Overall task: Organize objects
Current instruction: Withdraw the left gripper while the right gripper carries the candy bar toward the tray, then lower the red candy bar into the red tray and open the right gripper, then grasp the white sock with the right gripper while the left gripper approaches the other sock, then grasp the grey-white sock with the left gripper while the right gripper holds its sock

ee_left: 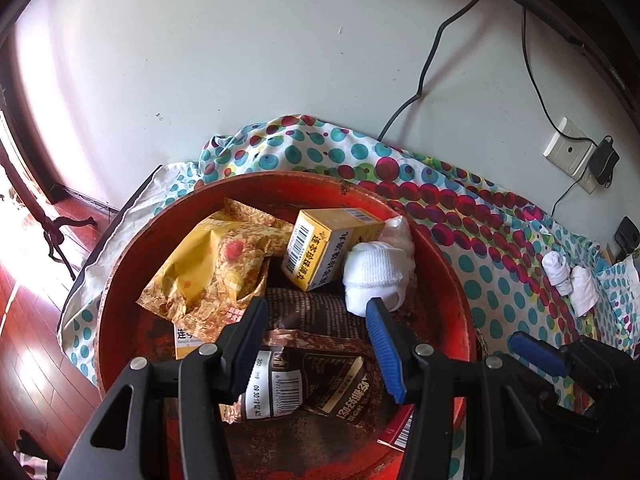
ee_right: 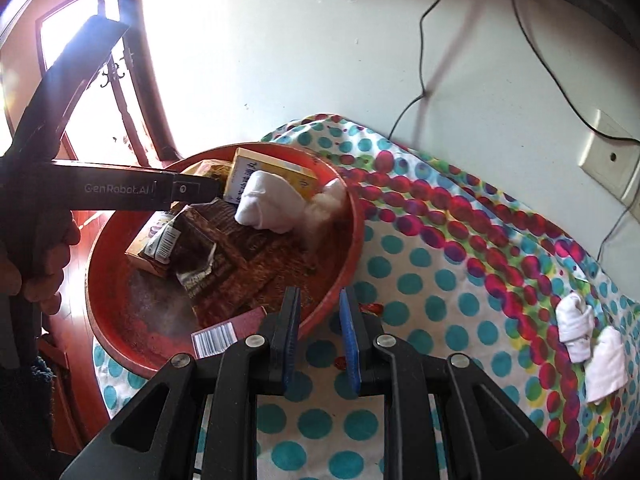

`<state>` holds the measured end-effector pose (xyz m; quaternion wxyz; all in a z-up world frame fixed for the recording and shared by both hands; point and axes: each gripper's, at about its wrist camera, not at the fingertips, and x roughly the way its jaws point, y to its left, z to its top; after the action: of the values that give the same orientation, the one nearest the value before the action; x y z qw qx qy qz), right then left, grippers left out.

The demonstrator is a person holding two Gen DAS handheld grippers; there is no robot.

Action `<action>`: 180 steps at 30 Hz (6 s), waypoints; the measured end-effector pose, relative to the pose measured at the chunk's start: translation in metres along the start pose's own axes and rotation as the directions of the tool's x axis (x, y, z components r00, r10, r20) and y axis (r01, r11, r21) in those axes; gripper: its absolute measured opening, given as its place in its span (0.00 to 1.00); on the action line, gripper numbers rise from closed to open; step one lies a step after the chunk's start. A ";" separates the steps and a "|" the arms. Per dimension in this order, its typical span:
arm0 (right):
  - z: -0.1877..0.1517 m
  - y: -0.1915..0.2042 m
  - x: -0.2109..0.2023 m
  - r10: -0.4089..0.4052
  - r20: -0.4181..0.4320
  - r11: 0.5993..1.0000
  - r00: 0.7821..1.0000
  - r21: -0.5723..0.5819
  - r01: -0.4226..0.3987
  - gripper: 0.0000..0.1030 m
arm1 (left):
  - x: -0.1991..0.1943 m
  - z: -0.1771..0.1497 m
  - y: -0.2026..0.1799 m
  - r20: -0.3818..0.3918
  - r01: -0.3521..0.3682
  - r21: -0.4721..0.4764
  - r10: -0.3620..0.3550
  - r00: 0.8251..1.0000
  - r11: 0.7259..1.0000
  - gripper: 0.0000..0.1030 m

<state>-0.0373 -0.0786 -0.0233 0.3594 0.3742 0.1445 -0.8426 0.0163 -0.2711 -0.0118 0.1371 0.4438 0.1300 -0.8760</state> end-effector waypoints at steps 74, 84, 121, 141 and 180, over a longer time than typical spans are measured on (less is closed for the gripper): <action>-0.032 -0.010 0.019 -0.129 -0.095 0.992 0.987 -0.004 0.129 0.17 | 0.012 -0.002 -0.001 -0.028 0.007 -0.001 -0.007 1.000 1.000 0.51; 0.001 0.010 0.013 -0.107 -0.045 0.993 0.993 -0.053 0.105 0.17 | 0.010 0.000 0.007 -0.026 0.004 -0.023 -0.005 1.000 1.000 0.51; -0.032 -0.091 -0.026 -0.244 -0.004 0.959 0.970 0.147 0.242 0.55 | 0.007 -0.006 -0.052 -0.023 0.091 0.117 -0.089 0.996 0.989 0.51; -0.097 -0.259 -0.060 -0.451 -0.087 0.811 0.888 0.377 0.448 0.67 | 0.024 -0.067 -0.206 -0.027 0.182 0.441 -0.190 0.981 0.879 0.51; -0.146 -0.280 -0.074 -0.371 -0.061 0.834 0.926 0.416 0.362 0.24 | 0.129 -0.023 -0.388 -0.067 0.258 0.479 -0.258 0.964 0.839 0.29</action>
<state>-0.1257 0.2292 -0.0748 0.1039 0.3987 0.0247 -0.9109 -0.1778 0.0812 -0.0888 -0.0973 0.4422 -0.0343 -0.8910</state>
